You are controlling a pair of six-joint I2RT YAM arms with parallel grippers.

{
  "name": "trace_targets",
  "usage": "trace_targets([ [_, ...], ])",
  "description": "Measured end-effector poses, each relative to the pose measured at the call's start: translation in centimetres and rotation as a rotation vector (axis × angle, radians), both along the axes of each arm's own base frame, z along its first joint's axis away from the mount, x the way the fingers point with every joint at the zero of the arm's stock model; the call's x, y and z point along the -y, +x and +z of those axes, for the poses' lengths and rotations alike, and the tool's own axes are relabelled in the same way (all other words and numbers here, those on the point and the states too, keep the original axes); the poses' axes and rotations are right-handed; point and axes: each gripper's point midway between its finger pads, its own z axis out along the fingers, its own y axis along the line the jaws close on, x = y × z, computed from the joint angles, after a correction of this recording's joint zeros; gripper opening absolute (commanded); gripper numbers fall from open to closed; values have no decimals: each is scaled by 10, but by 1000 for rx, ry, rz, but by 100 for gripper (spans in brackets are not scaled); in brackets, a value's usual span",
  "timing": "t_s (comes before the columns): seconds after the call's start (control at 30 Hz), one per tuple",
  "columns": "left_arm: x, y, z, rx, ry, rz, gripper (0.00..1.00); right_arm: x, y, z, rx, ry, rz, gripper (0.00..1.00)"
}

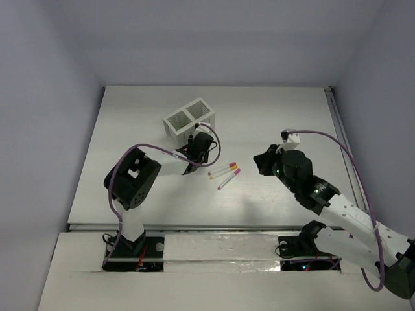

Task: Sort the stationery into containers
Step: Pick up the pen from the center of the board.

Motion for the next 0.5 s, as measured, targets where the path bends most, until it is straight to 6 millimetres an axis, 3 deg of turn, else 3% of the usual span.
trace_targets([
  [0.07,1,-1,-1,-5,-8,0,28,0,0,0,1,0,0,5],
  [0.23,5,2,-1,3,-33,6,0,0,-2,4,10,9,8,7],
  [0.5,6,0,1,11,-70,16,0,7,-11,22,52,45,10,12],
])
